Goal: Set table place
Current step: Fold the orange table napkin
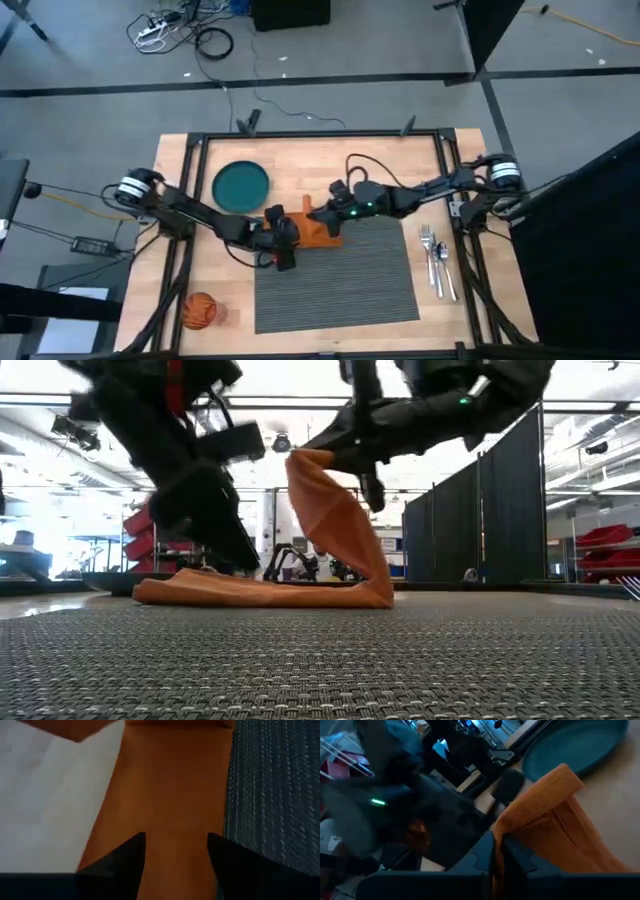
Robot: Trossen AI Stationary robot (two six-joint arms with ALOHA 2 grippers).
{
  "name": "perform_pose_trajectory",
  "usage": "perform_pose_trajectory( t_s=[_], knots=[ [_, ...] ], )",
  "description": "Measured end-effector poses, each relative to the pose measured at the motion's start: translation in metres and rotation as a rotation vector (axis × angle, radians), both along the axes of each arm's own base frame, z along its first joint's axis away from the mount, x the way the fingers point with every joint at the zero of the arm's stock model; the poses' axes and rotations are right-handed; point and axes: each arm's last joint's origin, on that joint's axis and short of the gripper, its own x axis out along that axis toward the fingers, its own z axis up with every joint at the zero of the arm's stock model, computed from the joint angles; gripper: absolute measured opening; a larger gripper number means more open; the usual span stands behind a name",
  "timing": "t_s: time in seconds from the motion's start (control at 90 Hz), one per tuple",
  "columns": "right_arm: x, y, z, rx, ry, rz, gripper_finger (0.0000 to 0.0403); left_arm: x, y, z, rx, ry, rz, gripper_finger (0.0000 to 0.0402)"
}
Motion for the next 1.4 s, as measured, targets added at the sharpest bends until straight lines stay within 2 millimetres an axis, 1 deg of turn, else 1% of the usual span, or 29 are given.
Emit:
perform_pose_trajectory(
  t_s=[0.211,0.333,0.511,0.756,0.922,1.089,1.2,1.3,1.4],
  knots=[
    [0.017,-0.003,-0.013,0.004,0.023,0.003,0.0,-0.037,-0.001,0.021,-0.006,0.151,0.034,0.0197],
    [0.028,-0.004,-0.019,0.003,0.016,0.002,0.0,-0.046,0.0,0.03,-0.015,0.151,0.044,0.0197],
    [0.048,-0.004,-0.033,0.003,0.035,0.002,0.0,-0.05,0.001,0.041,-0.031,0.107,0.041,0.0197],
    [0.076,-0.004,-0.049,0.004,0.038,0.004,0.0,-0.054,0.003,0.041,-0.024,0.133,0.043,0.0197],
    [0.088,-0.004,-0.057,0.01,0.039,0.005,0.0,-0.056,0.003,0.04,-0.028,0.15,0.06,0.0197],
    [0.093,-0.004,-0.063,0.011,0.042,0.005,0.0001,-0.057,0.004,0.04,-0.028,0.159,0.062,0.0197],
    [0.093,-0.004,-0.063,0.011,0.036,-0.001,0.0008,-0.057,0.004,0.04,-0.029,0.159,0.062,0.0197],
    [0.093,-0.004,-0.061,0.004,0.017,-0.001,0.0027,-0.057,0.004,0.04,-0.028,0.16,0.062,0.0197],
    [0.093,-0.004,-0.059,-0.011,0.001,0.002,0.0058,-0.057,0.004,0.04,-0.028,0.161,0.062,0.0197]
  ],
)
